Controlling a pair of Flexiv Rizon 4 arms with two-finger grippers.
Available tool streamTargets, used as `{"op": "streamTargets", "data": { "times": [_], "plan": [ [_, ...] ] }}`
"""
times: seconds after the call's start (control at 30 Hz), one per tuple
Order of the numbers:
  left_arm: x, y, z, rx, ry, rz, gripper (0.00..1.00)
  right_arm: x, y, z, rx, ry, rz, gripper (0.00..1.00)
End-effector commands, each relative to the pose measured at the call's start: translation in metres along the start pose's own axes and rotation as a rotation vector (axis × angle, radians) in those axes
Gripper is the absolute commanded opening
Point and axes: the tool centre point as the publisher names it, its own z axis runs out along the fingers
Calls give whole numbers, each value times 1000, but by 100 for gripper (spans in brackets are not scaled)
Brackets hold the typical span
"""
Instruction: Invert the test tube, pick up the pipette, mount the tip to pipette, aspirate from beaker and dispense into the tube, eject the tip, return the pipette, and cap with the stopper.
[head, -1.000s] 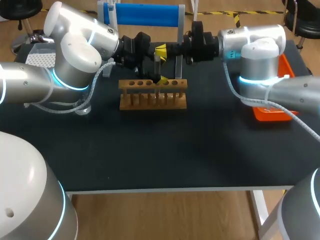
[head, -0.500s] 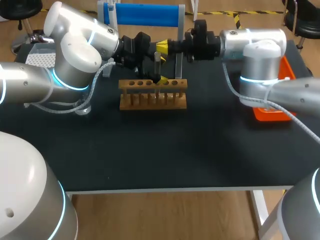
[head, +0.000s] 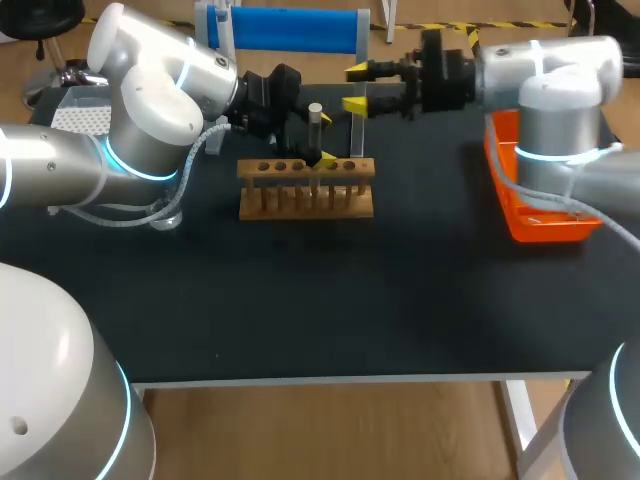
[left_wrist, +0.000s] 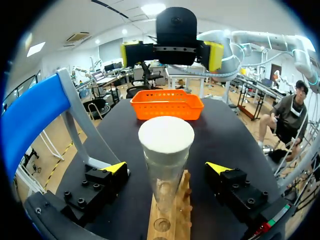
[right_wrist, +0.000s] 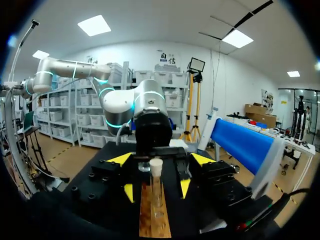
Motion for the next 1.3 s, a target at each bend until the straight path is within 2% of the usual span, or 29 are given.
{"op": "streamTargets", "data": {
  "times": [0.03,0.2,0.4,0.8,1.3],
  "plan": [
    [0,0,0,-2,1,-1,100,22,-3,-47,90,-83,9,100],
    [0,0,0,-2,1,-1,100,29,-23,-77,183,-144,11,100],
    [0,0,0,-2,1,-1,100,44,-45,-92,256,-180,29,100],
    [0,0,0,-2,1,-1,100,44,-45,-92,256,-180,29,100],
    [15,7,-32,-34,-91,-43,100,44,-45,-92,256,-180,29,100]
  ]
}}
